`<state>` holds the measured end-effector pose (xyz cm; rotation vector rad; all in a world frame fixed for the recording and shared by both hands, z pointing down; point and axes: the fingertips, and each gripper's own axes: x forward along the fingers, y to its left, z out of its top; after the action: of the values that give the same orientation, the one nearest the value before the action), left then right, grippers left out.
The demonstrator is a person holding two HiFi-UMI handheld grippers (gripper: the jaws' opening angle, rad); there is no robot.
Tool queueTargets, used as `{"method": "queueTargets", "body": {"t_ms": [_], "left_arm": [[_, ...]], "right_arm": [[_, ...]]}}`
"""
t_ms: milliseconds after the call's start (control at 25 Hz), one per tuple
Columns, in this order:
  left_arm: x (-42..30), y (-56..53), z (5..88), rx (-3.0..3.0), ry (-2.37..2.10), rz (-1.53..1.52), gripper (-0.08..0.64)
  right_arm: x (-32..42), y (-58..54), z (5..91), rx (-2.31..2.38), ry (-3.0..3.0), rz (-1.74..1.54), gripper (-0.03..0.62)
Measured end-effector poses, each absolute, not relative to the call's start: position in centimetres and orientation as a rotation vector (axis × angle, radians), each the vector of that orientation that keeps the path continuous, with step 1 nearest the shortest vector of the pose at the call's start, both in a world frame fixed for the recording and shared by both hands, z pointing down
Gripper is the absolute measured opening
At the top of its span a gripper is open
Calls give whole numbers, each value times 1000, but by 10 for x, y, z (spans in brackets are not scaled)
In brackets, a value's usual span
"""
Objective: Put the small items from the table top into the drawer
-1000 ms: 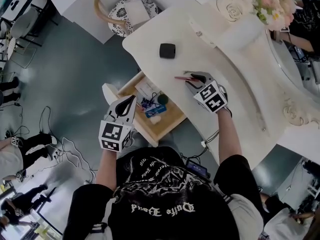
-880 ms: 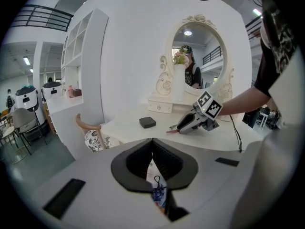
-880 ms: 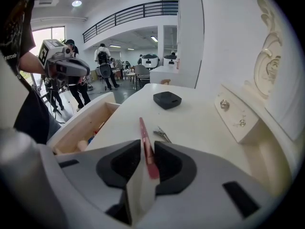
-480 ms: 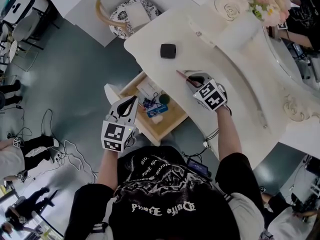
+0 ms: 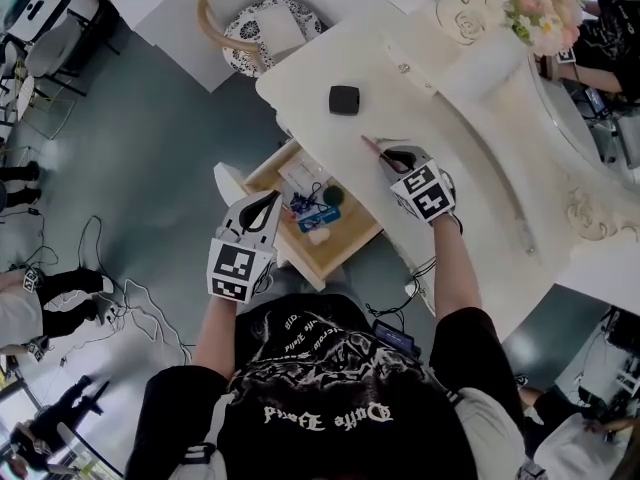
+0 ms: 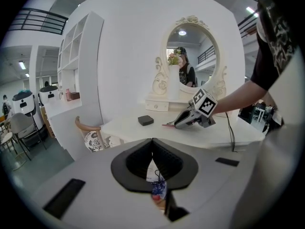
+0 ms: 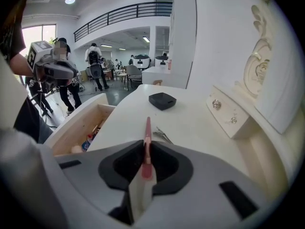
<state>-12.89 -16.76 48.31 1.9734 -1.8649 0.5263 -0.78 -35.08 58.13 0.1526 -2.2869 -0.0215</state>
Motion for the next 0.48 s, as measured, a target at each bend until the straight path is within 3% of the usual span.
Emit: {"method": "queueTargets", "body": {"t_ms": [480], "left_arm": [[-138, -153, 486, 2018, -1839, 460, 15]], "right_arm": [[-15, -314, 549, 309, -2358, -16, 58]]}}
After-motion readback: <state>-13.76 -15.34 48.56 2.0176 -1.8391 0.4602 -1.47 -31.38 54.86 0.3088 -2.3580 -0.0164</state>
